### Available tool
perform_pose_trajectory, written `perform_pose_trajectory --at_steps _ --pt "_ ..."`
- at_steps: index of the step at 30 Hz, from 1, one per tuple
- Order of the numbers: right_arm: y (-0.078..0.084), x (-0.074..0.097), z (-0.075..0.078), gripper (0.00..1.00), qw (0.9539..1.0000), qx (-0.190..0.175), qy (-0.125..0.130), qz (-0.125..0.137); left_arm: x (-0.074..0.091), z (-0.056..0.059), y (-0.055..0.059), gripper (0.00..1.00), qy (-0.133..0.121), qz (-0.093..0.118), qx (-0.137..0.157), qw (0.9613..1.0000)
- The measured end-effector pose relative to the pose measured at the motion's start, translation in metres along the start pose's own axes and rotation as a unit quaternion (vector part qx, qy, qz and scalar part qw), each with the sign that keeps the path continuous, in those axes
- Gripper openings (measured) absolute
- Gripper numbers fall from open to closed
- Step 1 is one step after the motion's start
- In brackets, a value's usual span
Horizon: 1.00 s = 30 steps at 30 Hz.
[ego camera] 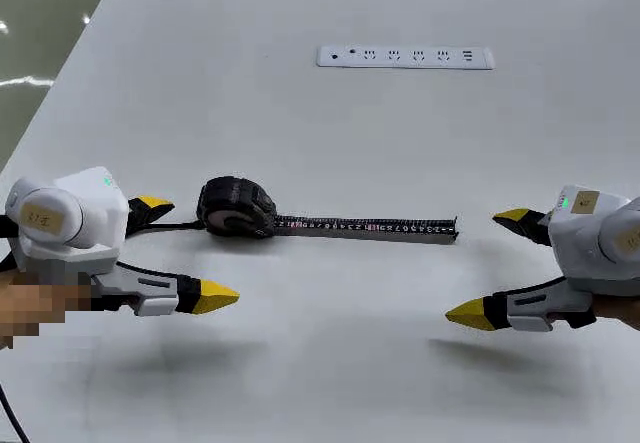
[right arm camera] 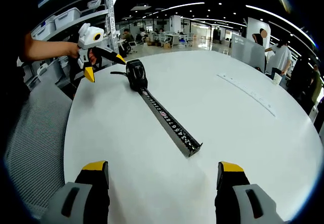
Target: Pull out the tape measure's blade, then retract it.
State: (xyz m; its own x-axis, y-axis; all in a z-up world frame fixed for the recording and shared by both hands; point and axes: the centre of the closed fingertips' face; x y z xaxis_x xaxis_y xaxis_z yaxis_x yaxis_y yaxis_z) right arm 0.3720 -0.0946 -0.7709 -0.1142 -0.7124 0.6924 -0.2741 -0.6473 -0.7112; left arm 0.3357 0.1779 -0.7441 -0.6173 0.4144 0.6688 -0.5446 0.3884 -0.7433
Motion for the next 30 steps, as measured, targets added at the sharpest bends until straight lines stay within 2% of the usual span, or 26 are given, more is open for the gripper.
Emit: perform_pose_trajectory --at_steps 7,14,18,24,30 --pt "-0.003 0.003 -0.007 0.92 0.9997 -0.012 0.015 0.016 0.004 0.006 -0.001 0.95 -0.019 0.016 0.013 0.9996" --pt "-0.006 0.006 -0.012 0.96 0.9987 -0.024 0.03 0.032 0.005 0.017 0.0 0.96 -0.028 0.026 0.026 0.9989" --pt "-0.009 0.006 -0.014 0.97 0.9977 -0.032 0.039 0.046 0.006 0.018 0.0 0.98 -0.036 0.034 0.036 0.9981" --pt "-0.008 0.005 -0.016 0.99 0.9968 -0.039 0.048 0.052 0.011 0.019 -0.002 0.99 -0.05 0.044 0.041 0.9969" --pt "-0.016 0.007 -0.022 0.99 0.9948 -0.044 0.06 0.069 0.013 0.023 -0.005 0.99 -0.063 0.057 0.049 0.9952"
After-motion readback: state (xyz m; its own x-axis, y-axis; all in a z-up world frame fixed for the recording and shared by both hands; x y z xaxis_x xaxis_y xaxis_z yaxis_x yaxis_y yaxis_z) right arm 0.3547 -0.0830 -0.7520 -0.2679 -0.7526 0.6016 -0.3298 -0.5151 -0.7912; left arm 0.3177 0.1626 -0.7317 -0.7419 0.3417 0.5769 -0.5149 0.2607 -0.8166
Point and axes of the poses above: the centre of the closed fingertips' face, and the gripper's own axes: x roughly backward along the fingers, z roughly to its right, y roughly out of its underside, and after that the axes turned 7 degrees about -y, right-handed
